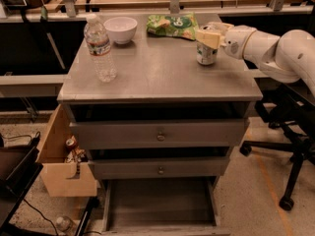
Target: Place 7up can into bottom drawer
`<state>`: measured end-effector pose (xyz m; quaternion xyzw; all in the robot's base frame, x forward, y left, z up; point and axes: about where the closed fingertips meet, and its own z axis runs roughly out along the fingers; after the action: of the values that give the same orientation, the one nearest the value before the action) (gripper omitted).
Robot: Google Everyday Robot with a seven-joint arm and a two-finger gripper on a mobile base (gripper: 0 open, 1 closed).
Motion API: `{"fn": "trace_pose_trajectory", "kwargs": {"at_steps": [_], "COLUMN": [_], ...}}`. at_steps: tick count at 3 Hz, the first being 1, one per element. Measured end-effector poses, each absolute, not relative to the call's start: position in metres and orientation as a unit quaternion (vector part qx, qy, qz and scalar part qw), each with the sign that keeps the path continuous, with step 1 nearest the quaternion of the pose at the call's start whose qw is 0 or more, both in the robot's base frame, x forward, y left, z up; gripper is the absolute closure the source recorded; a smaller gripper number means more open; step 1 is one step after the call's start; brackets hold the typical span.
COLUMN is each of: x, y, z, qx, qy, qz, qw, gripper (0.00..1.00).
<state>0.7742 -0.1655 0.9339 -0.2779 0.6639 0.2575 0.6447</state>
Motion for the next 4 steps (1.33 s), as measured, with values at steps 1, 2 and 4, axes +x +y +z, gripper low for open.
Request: {"fn": "trace_pose_trajectory", "kwargs": {"at_steps": [1,2,4], "x": [0.779,0.759,0.648], "y": [-0.164,-0.164,-0.156], "z": [0.947,0.983,1.018], "qx": [-0.282,-0.299,-0.324], "qy": [0.658,0.636,0.583], "qz": [0.259,0.256,0.269], "qw": [0.648,0.664,0.695], "gripper": [1.00,1.00,1.00]}}
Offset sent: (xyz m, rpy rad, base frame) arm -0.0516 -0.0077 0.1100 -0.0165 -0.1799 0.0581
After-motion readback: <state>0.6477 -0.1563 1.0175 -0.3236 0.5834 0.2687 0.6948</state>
